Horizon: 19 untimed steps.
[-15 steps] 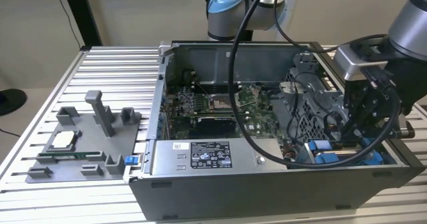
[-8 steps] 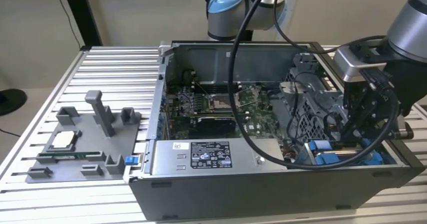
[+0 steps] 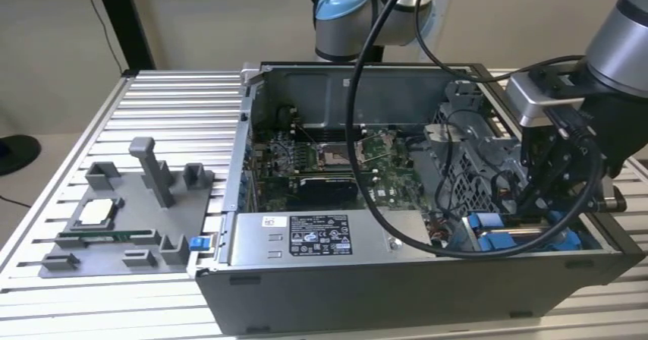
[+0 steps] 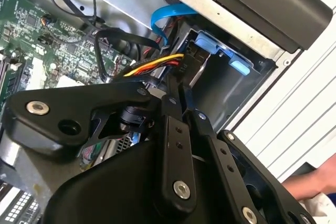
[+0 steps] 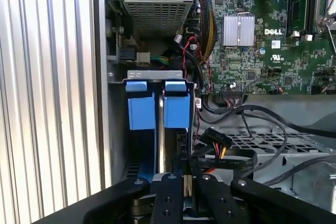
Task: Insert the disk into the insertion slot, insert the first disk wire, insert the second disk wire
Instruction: 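Insert the second disk wire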
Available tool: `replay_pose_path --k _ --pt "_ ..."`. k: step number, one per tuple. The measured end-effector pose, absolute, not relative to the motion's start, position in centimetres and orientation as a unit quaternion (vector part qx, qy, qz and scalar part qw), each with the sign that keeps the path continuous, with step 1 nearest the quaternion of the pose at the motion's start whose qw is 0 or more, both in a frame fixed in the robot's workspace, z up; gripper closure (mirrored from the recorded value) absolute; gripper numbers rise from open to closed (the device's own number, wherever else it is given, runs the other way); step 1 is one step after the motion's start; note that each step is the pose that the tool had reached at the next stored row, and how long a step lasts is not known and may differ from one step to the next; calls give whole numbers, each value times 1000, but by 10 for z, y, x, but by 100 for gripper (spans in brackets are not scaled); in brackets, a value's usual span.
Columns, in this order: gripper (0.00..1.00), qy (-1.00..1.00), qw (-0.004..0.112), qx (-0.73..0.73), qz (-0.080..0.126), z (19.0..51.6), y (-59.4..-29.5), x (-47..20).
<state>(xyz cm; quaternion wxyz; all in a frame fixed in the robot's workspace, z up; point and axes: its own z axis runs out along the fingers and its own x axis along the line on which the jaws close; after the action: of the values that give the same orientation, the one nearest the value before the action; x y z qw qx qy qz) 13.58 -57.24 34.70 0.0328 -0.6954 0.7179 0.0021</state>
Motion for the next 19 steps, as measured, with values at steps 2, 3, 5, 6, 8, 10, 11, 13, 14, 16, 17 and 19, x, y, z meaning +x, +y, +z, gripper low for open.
replay_pose_path --k 2,3,5,6,8,10,11,13,14,16,17,19 --pt "100 718 33 -695 1 347 -572 136" --pt "100 718 34 -695 1 347 -571 136" --pt "100 718 34 -695 1 347 -570 136" --pt "100 718 34 -695 1 346 -570 136" --pt "100 718 34 -695 1 346 -570 136" --pt "100 718 34 -695 1 345 -570 136" --pt "100 718 34 -695 0 345 -570 136" --pt "100 718 34 -695 1 344 -570 136" --pt "100 718 34 -695 1 344 -570 136" --pt "100 718 34 -695 0 343 -570 136" --pt "100 718 34 -695 0 343 -570 136" --pt "100 718 34 -695 0 342 -570 136"
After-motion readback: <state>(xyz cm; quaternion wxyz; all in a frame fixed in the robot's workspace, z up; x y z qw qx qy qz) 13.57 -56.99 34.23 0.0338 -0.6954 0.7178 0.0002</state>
